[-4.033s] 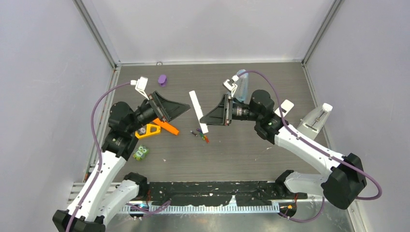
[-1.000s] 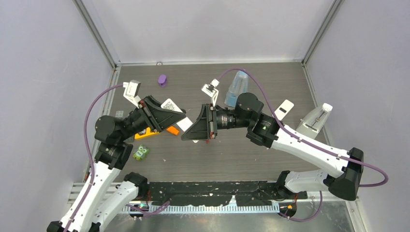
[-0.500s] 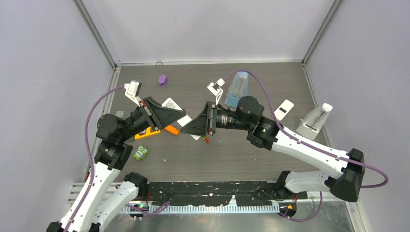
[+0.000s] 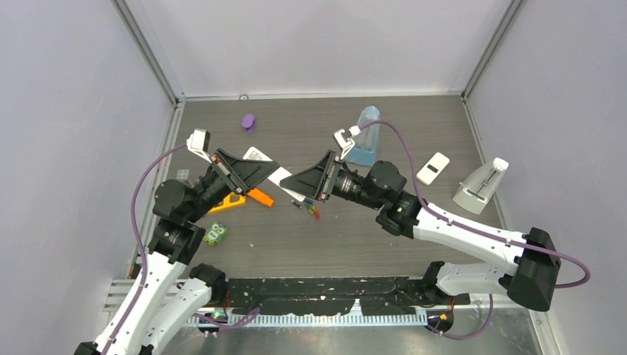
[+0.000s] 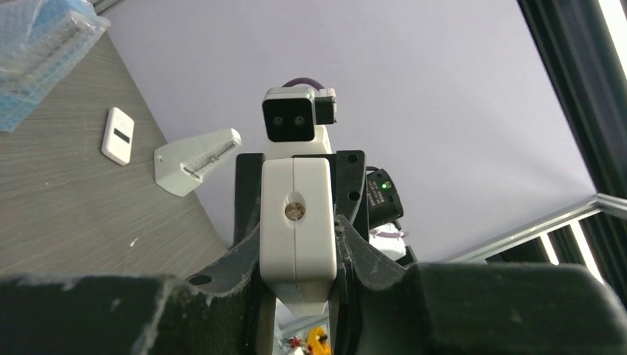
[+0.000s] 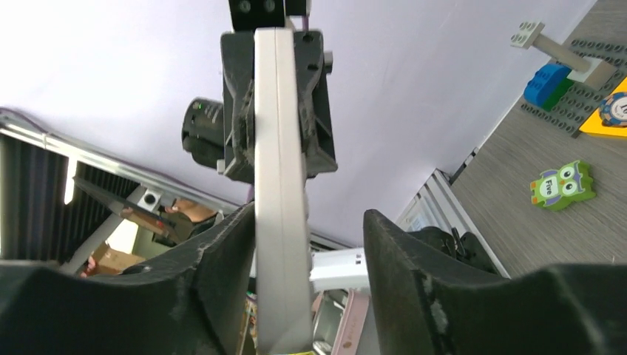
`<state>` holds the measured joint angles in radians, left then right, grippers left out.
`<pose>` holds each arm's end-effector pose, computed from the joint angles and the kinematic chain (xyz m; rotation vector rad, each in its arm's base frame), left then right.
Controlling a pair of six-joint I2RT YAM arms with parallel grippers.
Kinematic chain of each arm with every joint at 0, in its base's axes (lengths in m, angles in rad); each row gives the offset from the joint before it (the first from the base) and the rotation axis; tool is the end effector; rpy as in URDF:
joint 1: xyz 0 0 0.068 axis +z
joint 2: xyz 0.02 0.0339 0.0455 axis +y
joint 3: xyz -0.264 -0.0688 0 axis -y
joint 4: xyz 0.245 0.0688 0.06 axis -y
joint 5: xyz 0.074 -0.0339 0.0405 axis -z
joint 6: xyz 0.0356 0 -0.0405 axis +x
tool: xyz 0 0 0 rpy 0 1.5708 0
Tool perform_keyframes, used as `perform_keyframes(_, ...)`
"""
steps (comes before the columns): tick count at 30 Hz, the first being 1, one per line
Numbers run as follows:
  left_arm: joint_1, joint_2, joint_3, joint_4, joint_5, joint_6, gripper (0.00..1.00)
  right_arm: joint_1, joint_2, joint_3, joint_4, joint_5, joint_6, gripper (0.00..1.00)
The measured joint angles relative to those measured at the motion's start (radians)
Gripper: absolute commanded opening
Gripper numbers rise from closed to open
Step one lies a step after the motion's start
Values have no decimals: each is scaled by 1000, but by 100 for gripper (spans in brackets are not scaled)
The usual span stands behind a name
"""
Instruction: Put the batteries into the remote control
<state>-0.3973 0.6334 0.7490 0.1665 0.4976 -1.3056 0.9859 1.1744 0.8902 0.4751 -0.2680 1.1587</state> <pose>0.1269 -0.0717 0.3869 -0.1986 1.5425 -1.7217 0.1448 0.2357 0.3665 -0.1286 1.6996 1.8987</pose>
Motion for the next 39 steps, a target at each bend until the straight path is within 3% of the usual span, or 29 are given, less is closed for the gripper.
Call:
perform_keyframes(4,0,-24,-19,2,-34,-47,0,-2,0,-2,14,44,21,62)
perform_keyframes(11,0,-50,-42,-6,-80,-79,0,-2,5,-2,21,81,60,51)
perform_keyframes(17,0,-54,-47,-25,-111,-82,0,-1,23,3,20,84,75,60)
perform_keyframes(21,0,-56,-51,-28,-125,-87,0,2,26,3,6,87,77,60)
perform_keyframes(31,0,-56,-71,-30,-143,-108,0,8,27,4,-14,103,98,45)
perform_keyframes(37,0,-61,-95,-28,-166,-129,0,13,38,17,-29,105,113,24)
perform_keyframes(39,0,-68,-106,-21,-175,-154,0,13,38,16,-29,105,124,21)
